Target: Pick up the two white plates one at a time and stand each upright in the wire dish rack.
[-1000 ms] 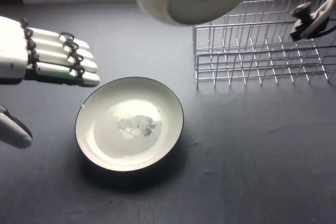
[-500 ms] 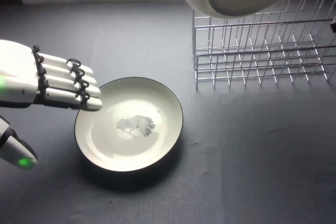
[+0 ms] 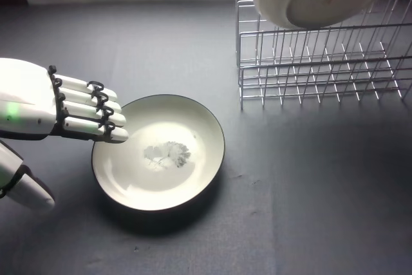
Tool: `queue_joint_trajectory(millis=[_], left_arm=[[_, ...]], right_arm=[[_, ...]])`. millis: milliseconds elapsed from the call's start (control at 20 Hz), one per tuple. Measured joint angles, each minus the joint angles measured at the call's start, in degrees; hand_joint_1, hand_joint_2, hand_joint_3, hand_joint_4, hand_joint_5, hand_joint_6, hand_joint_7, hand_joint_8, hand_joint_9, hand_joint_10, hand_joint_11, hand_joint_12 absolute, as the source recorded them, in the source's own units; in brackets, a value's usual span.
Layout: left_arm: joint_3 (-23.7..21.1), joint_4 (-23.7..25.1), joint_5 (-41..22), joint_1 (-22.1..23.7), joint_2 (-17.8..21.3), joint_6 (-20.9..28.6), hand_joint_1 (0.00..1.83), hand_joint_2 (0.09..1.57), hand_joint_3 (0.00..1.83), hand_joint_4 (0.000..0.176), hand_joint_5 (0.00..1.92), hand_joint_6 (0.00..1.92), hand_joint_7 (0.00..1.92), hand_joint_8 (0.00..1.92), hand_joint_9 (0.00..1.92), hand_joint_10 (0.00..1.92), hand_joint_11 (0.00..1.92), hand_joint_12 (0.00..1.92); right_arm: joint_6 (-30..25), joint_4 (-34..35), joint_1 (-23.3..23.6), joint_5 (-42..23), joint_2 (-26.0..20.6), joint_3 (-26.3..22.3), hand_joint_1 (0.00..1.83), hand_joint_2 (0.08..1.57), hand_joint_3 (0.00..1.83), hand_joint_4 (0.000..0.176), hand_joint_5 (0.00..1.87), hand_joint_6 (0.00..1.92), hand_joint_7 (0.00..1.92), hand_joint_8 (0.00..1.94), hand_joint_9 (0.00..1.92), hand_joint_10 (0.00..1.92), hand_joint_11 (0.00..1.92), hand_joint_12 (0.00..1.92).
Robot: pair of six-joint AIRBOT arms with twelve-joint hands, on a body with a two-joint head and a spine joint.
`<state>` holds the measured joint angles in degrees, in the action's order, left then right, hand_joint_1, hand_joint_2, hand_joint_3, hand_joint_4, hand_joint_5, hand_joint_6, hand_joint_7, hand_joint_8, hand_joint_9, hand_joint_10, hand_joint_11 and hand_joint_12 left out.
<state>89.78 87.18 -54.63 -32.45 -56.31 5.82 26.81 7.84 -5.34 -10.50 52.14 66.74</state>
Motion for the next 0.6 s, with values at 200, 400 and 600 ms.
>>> queue_joint_trajectory(millis=[200,400,600], left_arm=[[0.0,0.0,1.5,-0.1,-0.9,-0.2,0.0,1.05,0.0,0.0,0.0,0.0,0.0,0.0,0.0,0.0,0.02,0.02],[0.0,-0.2,2.0,-1.0,-1.0,-0.2,0.0,1.05,0.0,0.0,0.0,0.0,0.0,0.0,0.0,0.0,0.01,0.02],[0.0,-0.6,2.7,-2.1,-1.3,-0.3,0.0,1.05,0.0,0.0,0.0,0.0,0.0,0.0,0.0,0.0,0.03,0.02]], right_arm=[[-0.2,0.0,-3.3,-2.8,-0.1,1.1,1.37,1.12,0.0,0.0,0.9,1.08,1.01,0.93,0.89,1.22,0.7,1.45],[-0.5,0.5,-7.2,-4.1,-0.1,2.1,1.36,1.11,0.0,0.0,0.93,1.04,1.03,0.91,0.88,1.23,0.66,1.49],[-1.0,0.7,-10.5,-6.8,-0.1,3.0,1.36,1.12,0.0,0.0,0.94,1.03,1.02,0.93,0.86,1.24,0.64,1.5]])
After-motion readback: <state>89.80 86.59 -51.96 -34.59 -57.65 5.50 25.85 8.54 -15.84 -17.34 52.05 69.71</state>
